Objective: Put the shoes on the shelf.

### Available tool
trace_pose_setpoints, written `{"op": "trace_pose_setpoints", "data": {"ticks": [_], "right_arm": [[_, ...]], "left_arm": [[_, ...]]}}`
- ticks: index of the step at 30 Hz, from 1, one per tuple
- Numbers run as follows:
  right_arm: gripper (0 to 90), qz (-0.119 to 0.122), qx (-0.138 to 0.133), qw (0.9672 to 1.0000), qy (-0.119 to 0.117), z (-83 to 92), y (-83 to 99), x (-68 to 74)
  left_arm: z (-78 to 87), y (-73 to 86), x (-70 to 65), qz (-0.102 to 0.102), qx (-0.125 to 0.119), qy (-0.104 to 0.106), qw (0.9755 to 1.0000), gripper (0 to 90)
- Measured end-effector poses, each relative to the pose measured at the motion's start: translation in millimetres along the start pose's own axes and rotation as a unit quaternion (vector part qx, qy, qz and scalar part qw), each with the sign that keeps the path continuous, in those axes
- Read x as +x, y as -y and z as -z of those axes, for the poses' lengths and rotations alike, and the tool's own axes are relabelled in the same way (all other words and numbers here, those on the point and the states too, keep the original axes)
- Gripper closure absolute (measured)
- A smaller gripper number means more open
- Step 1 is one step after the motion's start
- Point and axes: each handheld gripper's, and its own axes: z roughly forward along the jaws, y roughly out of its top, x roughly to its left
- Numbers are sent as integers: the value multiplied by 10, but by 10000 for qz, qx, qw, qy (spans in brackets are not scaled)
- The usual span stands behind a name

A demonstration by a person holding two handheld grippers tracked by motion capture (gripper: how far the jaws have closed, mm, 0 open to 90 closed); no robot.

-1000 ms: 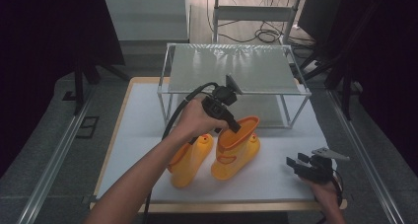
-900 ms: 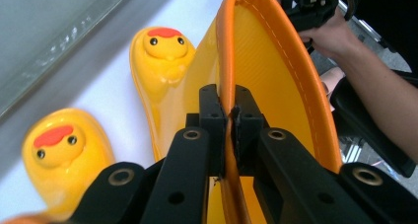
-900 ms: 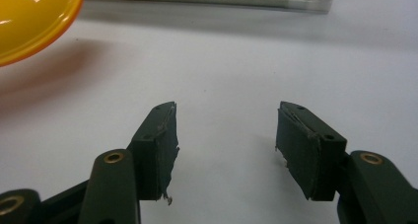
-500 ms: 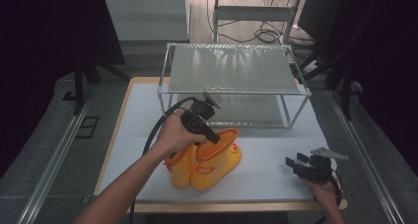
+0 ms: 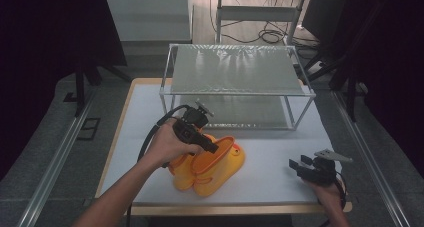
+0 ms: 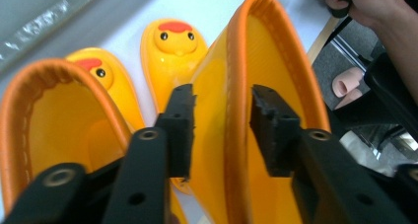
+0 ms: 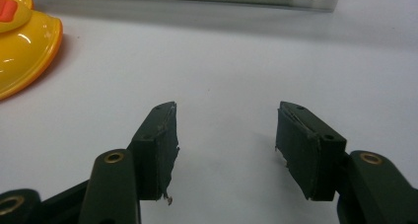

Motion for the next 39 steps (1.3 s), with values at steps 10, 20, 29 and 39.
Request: {"op": "trace_pose_setpoints", "data": {"ticks": [10,20,29,39], "right_arm": [[402,-12,16,10000,-6,3,1,-6],[400,1,45,10000,-12,-7,0,3],[400,-11,47,10000,0,-11,1,3],[398,-65,100,9999,-17,-15,-2,-4]], "left_arm": [[329,-8,-21,62,-328,-89,9994,474],[364,135,70,153,-147,-178,9996,407],[229,141,81,160,95,-168,9997,360],[-43,82,80,196,424,-386,9982,350]]}}
